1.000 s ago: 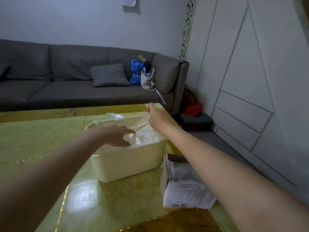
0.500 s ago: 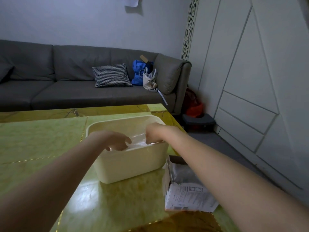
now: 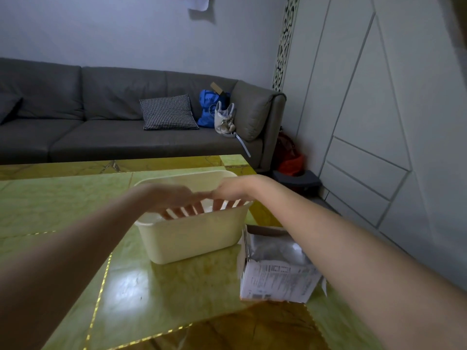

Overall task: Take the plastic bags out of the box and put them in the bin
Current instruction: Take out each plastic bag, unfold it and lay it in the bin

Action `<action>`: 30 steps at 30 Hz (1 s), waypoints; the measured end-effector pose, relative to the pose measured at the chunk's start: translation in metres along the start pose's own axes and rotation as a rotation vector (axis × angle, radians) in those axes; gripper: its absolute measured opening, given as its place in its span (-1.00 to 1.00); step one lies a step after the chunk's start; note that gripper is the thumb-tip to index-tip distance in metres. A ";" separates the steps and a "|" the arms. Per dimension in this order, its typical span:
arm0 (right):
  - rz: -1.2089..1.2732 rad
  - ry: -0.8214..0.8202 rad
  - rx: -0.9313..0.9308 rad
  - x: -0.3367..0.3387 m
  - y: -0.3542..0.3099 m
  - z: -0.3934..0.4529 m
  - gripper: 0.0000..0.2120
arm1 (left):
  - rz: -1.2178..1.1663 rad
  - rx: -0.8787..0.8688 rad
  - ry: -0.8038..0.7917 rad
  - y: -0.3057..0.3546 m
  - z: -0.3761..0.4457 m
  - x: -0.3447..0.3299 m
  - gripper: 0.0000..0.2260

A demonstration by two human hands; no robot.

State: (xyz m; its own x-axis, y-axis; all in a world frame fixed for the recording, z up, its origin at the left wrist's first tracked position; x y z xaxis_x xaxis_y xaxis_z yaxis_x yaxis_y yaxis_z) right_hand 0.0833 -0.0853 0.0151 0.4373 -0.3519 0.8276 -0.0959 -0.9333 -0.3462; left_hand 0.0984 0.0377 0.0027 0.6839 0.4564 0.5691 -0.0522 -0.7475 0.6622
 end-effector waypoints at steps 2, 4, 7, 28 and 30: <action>-0.074 0.007 -0.034 -0.003 0.001 0.001 -0.51 | 0.099 0.097 0.013 -0.011 0.005 0.002 -0.55; -0.125 0.015 -0.057 -0.004 0.002 0.005 -0.50 | 0.206 0.180 0.017 -0.020 0.010 0.006 -0.53; -0.204 0.057 -0.026 0.001 0.000 0.019 -0.54 | 0.314 0.217 0.011 -0.024 0.013 0.012 -0.61; -0.693 -0.109 -0.012 -0.020 0.009 0.080 -0.41 | 1.028 0.229 -0.070 -0.052 0.063 0.027 -0.51; -0.656 -0.091 0.004 -0.017 0.008 0.077 -0.39 | 0.991 0.155 -0.019 -0.036 0.056 0.023 -0.54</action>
State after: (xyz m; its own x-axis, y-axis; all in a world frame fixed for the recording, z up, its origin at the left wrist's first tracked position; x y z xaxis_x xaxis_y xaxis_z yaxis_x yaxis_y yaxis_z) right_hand 0.1442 -0.0813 -0.0360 0.4776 0.2973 0.8267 0.2190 -0.9516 0.2157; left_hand 0.1572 0.0482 -0.0353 0.3948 -0.4132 0.8206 -0.5101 -0.8414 -0.1783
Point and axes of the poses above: each hand's wrist, its own z-axis towards the middle knuckle, its own x-axis out of the back of the hand, y = z × x, the point moved 5 cm from there along z, towards the middle knuckle, and after that the axes turned 4 degrees about -z, right-handed, at the moved point
